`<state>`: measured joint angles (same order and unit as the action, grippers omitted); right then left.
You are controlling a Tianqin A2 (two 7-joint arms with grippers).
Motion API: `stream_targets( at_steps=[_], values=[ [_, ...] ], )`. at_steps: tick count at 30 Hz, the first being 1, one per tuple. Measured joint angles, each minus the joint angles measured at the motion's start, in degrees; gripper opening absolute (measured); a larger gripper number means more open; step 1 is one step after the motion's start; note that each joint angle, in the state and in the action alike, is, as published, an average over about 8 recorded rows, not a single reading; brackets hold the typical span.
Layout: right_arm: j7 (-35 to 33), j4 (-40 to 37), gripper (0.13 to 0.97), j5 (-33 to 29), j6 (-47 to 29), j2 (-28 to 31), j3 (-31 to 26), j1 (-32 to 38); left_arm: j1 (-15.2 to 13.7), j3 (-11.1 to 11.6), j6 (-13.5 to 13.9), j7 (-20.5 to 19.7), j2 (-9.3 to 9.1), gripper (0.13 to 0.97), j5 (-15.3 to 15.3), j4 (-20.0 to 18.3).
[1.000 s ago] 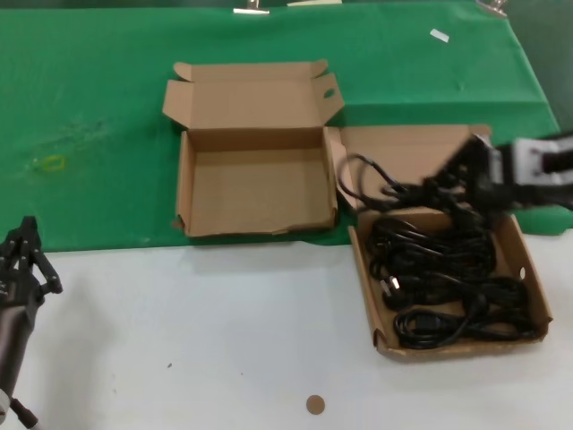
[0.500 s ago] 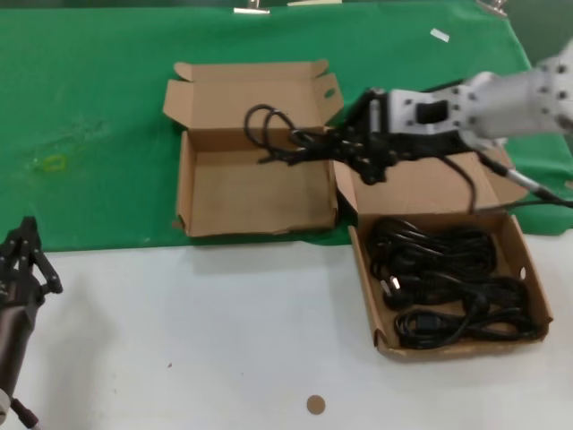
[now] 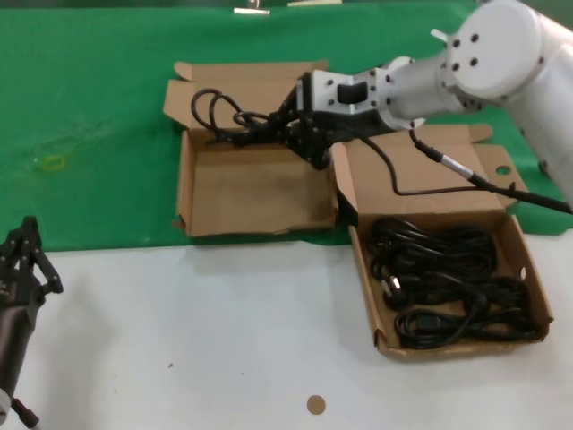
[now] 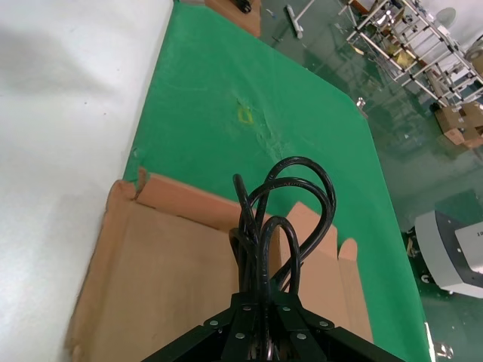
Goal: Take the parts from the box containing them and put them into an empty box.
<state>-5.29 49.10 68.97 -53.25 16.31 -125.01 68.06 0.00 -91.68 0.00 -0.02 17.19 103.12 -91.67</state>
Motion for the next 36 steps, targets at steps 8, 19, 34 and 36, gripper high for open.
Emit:
stream_targets(
  at_steps=[8,19,34,36],
  values=[
    [-2.56,-6.37,0.154,-0.03,1.81,-3.22,-0.6,2.06,0.0,0.0,0.0,0.0,0.0,0.144,0.0,0.0],
    [-2.65,-9.83,0.167,-1.09,4.03,-4.68,-1.09,3.35,0.0,0.0,0.0,0.0,0.0,0.144,0.0,0.0],
    [-2.25,-10.42,0.257,-1.61,4.96,-4.78,-1.21,3.57,0.0,0.0,0.0,0.0,0.0,0.144,0.0,0.0],
    [-2.25,-10.43,0.296,-1.61,4.97,-4.77,-1.2,3.56,0.0,0.0,0.0,0.0,0.0,0.144,0.0,0.0]
  ],
)
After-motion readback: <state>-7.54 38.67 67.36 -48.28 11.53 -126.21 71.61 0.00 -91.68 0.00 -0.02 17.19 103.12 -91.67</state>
